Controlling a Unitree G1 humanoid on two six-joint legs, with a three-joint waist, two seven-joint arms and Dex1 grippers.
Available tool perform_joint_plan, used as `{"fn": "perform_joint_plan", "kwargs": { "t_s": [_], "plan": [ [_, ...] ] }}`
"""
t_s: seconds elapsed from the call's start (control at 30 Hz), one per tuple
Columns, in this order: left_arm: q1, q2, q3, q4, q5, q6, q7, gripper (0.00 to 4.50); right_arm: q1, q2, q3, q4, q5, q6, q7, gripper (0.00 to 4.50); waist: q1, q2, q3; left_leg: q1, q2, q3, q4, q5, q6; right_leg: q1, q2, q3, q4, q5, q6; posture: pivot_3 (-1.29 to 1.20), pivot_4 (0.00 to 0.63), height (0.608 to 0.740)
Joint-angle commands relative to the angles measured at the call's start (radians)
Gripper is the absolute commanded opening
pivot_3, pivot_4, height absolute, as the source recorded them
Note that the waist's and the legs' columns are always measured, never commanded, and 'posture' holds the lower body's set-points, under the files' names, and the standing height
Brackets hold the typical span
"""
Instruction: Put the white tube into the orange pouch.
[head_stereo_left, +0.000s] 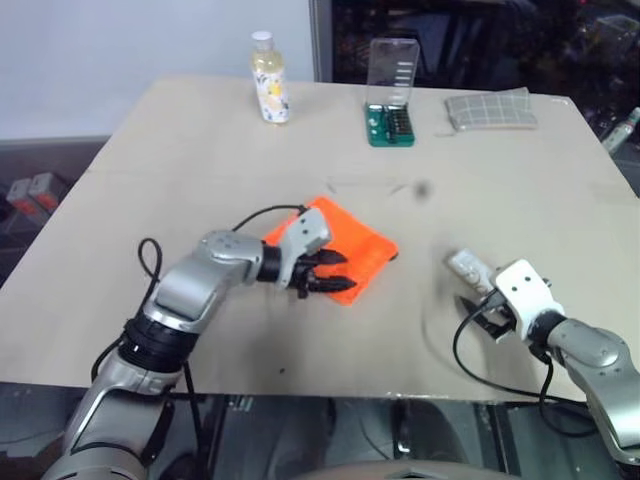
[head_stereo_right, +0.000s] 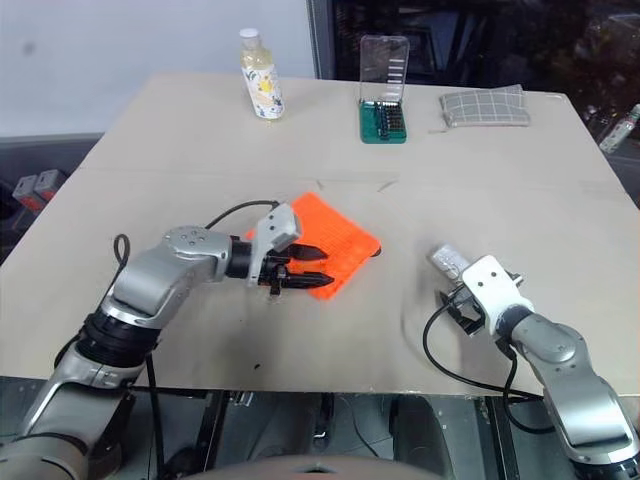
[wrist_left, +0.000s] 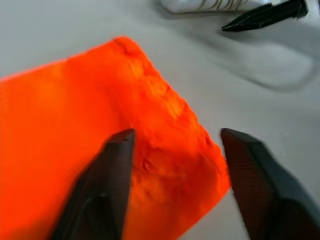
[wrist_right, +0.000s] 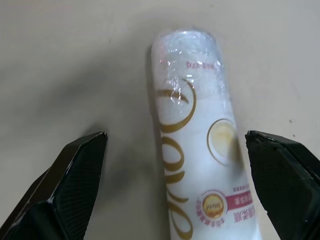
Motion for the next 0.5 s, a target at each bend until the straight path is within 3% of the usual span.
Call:
{"fn": "perform_joint_plan", "kwargs": {
  "t_s": [0.03,0.17,0.27,0.33,0.37,0.5],
  "plan": [
    [-0.017,0.013,-0.030,0.002,0.056,-0.073,-0.014,2.60,0.002,-0.017,-0.014,-0.028,-0.010,0.010,0.005,4.50,0.000,0.000,0.000,0.000,0.000,0.000,0.000,0.000,0.000,0.000,0.000,0.000,0.000,0.000,0.000,0.00,0.150,0.740],
    [-0.021,0.000,-0.082,0.052,0.137,-0.154,-0.014,2.60,-0.002,-0.017,-0.005,-0.005,-0.014,0.026,0.003,4.50,0.000,0.000,0.000,0.000,0.000,0.000,0.000,0.000,0.000,0.001,0.000,0.000,0.000,0.000,0.000,0.00,0.150,0.740],
    [-0.016,-0.019,-0.092,0.065,0.144,-0.172,-0.030,1.75,-0.009,-0.019,-0.006,0.006,-0.011,0.033,0.007,4.50,0.000,0.000,0.000,0.000,0.000,0.000,0.000,0.000,0.000,0.001,0.000,0.000,0.000,0.000,0.000,0.00,0.150,0.740],
    [-0.011,-0.031,-0.089,0.081,0.146,-0.180,-0.035,0.85,-0.016,-0.022,-0.001,0.020,-0.013,0.032,0.010,4.50,0.000,0.000,0.000,0.000,0.000,0.000,0.000,0.000,0.000,0.001,0.000,0.000,0.000,0.000,0.000,0.00,0.150,0.740],
    [-0.010,-0.037,-0.083,0.091,0.141,-0.177,-0.038,0.10,-0.021,-0.020,0.001,0.027,-0.011,0.035,0.012,4.50,0.000,0.000,0.000,0.000,0.000,0.000,0.000,0.000,0.000,0.001,0.000,0.000,0.000,0.000,0.000,0.00,0.150,0.740],
    [-0.025,-0.070,-0.012,0.106,0.063,-0.110,-0.048,0.02,-0.036,-0.017,0.005,0.043,-0.007,0.043,0.021,4.50,0.000,0.000,0.000,0.000,0.000,0.000,0.001,0.000,0.000,0.001,0.000,0.000,0.000,0.000,0.000,0.00,0.150,0.740]
  ]
}}
